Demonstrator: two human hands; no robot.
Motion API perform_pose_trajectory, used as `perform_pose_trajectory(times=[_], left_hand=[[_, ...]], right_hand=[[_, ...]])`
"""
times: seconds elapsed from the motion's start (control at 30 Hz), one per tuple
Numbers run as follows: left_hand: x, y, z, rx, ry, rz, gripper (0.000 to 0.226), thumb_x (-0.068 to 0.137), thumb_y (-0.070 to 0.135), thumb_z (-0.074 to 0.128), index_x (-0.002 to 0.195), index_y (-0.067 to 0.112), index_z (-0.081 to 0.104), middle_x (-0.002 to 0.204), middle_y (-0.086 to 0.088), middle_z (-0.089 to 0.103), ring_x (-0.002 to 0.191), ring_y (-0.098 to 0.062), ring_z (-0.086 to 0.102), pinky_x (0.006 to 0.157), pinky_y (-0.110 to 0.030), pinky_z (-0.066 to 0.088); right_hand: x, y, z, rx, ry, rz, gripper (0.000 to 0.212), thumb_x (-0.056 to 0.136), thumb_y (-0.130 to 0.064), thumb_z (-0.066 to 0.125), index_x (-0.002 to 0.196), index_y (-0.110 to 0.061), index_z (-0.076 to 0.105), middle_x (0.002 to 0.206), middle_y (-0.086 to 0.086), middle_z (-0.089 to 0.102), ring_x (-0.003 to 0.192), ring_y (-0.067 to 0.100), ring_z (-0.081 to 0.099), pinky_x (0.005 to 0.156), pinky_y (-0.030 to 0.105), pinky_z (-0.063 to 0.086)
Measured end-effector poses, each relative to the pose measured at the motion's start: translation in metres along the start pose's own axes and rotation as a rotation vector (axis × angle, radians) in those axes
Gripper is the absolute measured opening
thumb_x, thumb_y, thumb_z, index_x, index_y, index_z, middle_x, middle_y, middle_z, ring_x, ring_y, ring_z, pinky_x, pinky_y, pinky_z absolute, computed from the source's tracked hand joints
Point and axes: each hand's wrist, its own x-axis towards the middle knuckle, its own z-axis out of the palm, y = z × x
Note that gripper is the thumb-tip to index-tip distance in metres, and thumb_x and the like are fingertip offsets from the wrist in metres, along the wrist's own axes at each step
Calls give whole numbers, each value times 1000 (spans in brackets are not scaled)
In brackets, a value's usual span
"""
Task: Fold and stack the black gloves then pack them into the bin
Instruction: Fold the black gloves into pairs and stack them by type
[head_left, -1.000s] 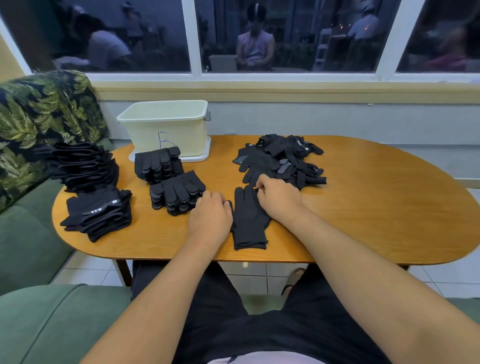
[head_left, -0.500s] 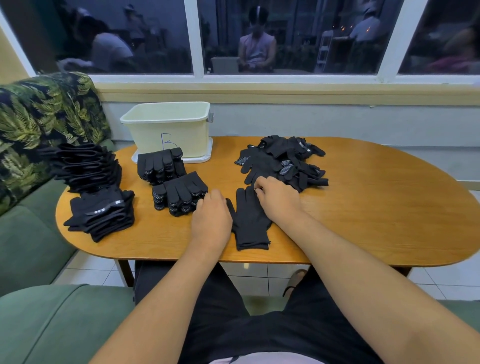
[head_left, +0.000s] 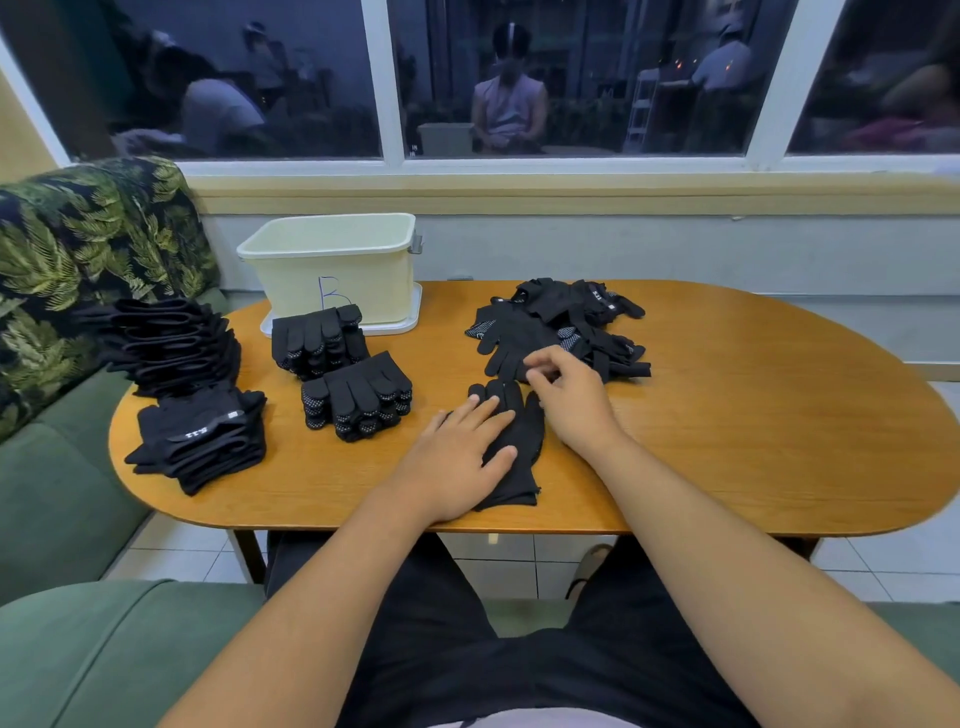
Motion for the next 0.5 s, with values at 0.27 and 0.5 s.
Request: perform_pose_trajectory(times=[0.27,0.5], left_hand=[[3,3,0,90,-102,-24,85,98,83,17,170,40,3,178,10,-5,163,-9,-10,133,-49,3],[3,5,-1,82,-108,-77,105,88,95,17,171,32,0,178,5,-9,163,-13,-13,132,-52,2]], right_hand=[[-50,8,-22,-180,-247,-149,19,93,-38,78,112,-40,75,105,-24,69,104,-4,59,101,33,51],[-60,11,-29,-313,-275,-165,25,94,-50,67,118,-50,70,122,-31,62,120,3,49,110,49,44]])
